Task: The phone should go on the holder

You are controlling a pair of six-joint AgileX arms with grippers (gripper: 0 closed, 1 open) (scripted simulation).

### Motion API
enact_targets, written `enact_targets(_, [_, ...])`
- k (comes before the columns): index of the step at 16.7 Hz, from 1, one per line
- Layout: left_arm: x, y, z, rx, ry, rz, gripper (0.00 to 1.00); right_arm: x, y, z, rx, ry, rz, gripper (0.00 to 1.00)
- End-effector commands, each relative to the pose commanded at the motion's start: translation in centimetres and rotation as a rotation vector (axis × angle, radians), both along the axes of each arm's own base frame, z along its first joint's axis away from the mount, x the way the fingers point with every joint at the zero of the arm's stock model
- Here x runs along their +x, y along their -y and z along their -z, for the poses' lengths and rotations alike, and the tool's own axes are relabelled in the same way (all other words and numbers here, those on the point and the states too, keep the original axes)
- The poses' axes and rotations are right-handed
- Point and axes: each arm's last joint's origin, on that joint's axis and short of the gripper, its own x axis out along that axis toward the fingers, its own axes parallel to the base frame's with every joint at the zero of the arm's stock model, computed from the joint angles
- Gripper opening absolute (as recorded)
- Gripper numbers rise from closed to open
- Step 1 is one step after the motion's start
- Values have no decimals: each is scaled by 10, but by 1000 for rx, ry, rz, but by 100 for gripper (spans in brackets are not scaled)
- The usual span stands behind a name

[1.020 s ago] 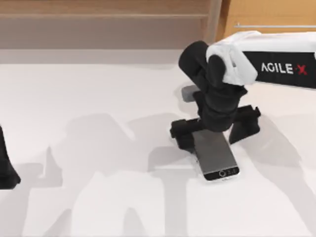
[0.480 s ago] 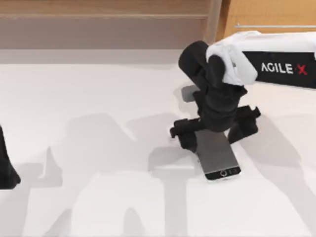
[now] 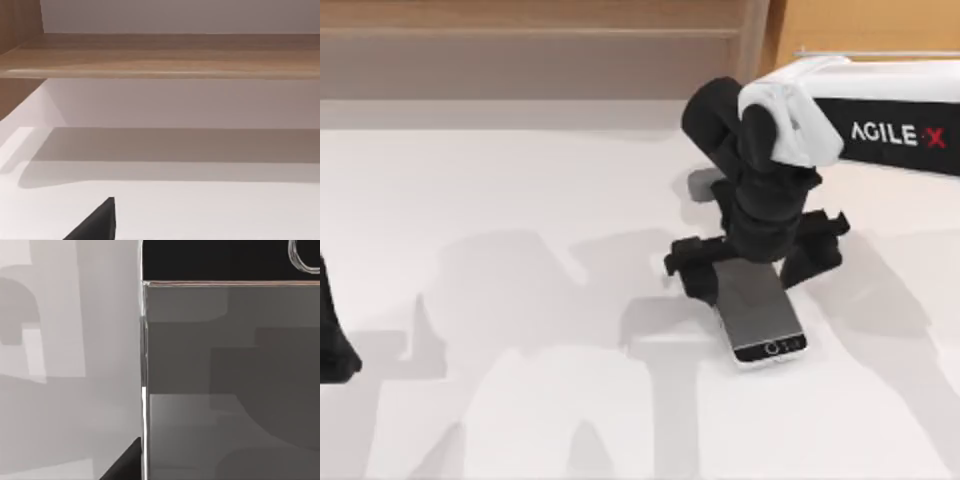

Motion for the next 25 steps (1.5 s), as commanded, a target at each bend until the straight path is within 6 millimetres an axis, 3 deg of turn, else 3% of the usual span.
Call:
enact_targets(3, [0,0,0,0,0,0,100,0,0,-11,0,-1,-2,0])
enact_targets(7, [0,0,0,0,0,0,100,-1,0,-9,-2,-5,-1,0])
enact_targets(10, [0,0,0,0,0,0,100,11,16,-31,65,22,0,0])
enact_targets(13, [0,0,0,0,0,0,100,31,67,-67,218,75,-14,0])
enact_targets(17, [0,0,0,0,0,0,100,40,168,-129,472,285,-128,0])
enact_targets(21, [0,0,0,0,0,0,100,15,251,-187,568,621,-351,0])
enact_targets(25, [0,0,0,0,0,0,100,-22,301,-232,472,912,-506,0])
